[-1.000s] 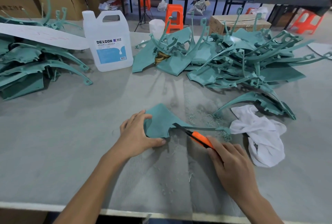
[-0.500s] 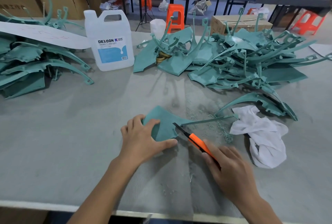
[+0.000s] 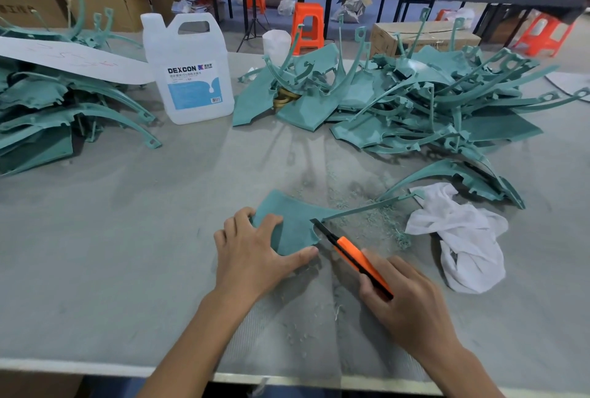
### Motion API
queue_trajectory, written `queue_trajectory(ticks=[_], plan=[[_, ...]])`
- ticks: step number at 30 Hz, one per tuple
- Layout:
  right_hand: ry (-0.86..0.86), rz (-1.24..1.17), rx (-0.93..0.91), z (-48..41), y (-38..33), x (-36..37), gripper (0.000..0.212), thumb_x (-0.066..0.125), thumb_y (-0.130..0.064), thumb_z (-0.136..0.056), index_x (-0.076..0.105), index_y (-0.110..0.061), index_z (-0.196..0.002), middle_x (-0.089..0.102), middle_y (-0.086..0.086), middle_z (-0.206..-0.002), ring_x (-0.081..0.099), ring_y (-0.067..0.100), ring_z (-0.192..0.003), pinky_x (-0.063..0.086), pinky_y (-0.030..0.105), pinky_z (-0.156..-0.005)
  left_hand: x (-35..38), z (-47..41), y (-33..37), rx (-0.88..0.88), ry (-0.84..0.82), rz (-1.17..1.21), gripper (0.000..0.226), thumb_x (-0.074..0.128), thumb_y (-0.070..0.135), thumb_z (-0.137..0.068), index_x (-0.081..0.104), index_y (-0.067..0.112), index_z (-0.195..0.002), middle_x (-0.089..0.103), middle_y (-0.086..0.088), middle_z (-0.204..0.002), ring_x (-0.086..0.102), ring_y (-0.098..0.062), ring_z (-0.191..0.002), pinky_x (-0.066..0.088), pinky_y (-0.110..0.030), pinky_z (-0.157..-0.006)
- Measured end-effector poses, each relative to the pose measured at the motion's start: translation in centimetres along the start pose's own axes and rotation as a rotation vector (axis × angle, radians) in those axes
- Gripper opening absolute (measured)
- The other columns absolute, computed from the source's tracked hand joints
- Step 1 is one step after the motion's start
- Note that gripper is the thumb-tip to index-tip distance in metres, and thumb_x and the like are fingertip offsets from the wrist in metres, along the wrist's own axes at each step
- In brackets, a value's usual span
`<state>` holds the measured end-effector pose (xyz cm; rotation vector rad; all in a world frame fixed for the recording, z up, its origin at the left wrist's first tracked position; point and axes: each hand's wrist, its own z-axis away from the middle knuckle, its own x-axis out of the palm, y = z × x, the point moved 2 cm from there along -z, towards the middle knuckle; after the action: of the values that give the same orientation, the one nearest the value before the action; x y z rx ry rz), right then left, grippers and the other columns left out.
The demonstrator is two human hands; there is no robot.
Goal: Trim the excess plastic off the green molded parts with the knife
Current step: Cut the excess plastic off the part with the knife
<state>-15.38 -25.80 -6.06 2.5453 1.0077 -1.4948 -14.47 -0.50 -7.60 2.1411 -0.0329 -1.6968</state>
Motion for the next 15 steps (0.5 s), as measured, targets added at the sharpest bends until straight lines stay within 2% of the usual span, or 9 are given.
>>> queue_trajectory(ticks=[5,9,12,15], plan=[[0.011,0.018,0.095,0.02,0.23,0.09,0.043,0.051,-0.037,-0.087,0.076,-0.015,-0.113,0.063,-0.001,-0.075,0.066,0.026,-0.069,0.053,0.034,-0.051,0.0,0.12,0.11,-0.004,0.014,0.009,0.094,0.023,0.107,-0.054,0.051,0.045,-0.118,0.038,-0.002,-0.131,0.029,-0.021,-0.123,0.024,-0.038,-0.097],[-0.024,-0.004,0.024,0.1,0.11,0.18,0.041,0.054,-0.037,-0.087,0.076,-0.017,-0.114,0.058,-0.004,-0.072,0.063,0.023,-0.061,0.051,0.033,-0.047,0.0,0.13,0.11,-0.002,0.01,-0.006,0.094,0.022,0.107,-0.055,0.05,0.045,-0.12,0.038,-0.003,-0.131,0.029,-0.021,-0.122,0.025,-0.038,-0.097],[0.007,-0.001,0.088,0.03,0.44,0.14,0.035,0.061,-0.031,-0.086,0.077,-0.015,-0.113,0.063,-0.001,-0.075,0.066,0.027,-0.067,0.054,0.037,-0.05,-0.03,0.17,0.2,-0.007,0.014,-0.002,0.093,0.023,0.107,-0.055,0.051,0.045,-0.119,0.037,-0.002,-0.13,0.029,-0.02,-0.121,0.025,-0.038,-0.096],[0.0,0.011,0.04,0.12,0.18,0.13,0.04,0.056,-0.036,-0.087,0.077,-0.016,-0.114,0.063,-0.001,-0.075,0.067,0.026,-0.067,0.054,0.035,-0.049,-0.21,0.12,0.36,-0.007,0.007,-0.007,0.091,0.025,0.106,-0.055,0.05,0.046,-0.118,0.035,0.0,-0.128,0.028,-0.019,-0.12,0.023,-0.036,-0.095]])
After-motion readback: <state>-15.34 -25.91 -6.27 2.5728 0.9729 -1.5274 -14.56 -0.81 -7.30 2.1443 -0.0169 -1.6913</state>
